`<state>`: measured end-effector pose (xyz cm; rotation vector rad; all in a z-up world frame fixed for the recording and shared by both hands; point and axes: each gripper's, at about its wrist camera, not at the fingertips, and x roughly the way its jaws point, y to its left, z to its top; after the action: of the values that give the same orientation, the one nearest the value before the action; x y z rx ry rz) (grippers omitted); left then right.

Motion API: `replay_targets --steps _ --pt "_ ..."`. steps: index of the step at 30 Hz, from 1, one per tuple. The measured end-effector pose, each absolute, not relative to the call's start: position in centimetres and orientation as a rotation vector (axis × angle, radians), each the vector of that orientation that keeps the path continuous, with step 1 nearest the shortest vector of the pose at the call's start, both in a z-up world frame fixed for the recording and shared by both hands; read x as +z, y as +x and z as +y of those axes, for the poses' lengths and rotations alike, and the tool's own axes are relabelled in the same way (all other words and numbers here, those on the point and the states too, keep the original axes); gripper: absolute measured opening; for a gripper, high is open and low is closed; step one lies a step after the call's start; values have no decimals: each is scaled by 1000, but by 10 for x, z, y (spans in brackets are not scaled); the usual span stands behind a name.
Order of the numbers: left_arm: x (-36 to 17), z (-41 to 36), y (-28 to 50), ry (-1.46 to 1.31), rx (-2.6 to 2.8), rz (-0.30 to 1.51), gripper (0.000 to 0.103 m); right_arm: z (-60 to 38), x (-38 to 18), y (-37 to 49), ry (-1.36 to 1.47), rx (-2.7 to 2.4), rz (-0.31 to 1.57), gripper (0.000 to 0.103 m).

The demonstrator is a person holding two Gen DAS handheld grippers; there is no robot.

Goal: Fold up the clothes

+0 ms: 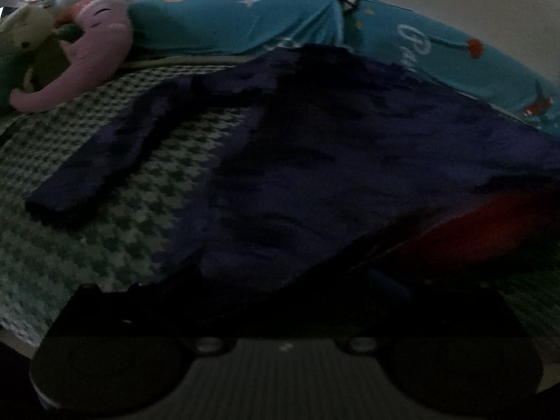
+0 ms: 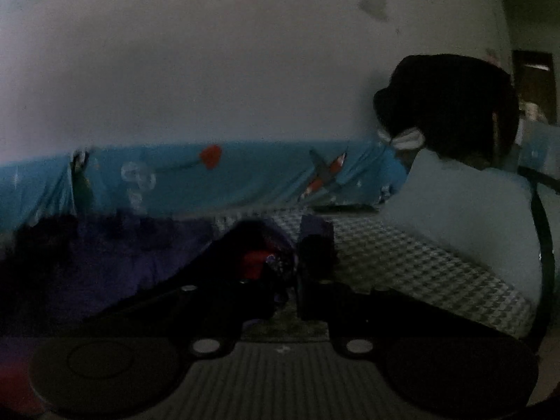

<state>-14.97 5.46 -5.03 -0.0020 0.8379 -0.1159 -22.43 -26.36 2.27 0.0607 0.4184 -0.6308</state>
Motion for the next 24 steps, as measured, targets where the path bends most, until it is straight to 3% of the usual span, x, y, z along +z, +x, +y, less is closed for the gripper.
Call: replay_targets --steps 5,10,24 --pt "-50 67 -148 -32 -73 843 103 -293 8 -224 262 -655 573 16" --pt "-51 72 -149 -22 -41 840 103 -304 7 -233 344 -709 580 25" --pt "-57 87 -149 -62 44 865 103 -297 15 -244 347 -680 527 27"
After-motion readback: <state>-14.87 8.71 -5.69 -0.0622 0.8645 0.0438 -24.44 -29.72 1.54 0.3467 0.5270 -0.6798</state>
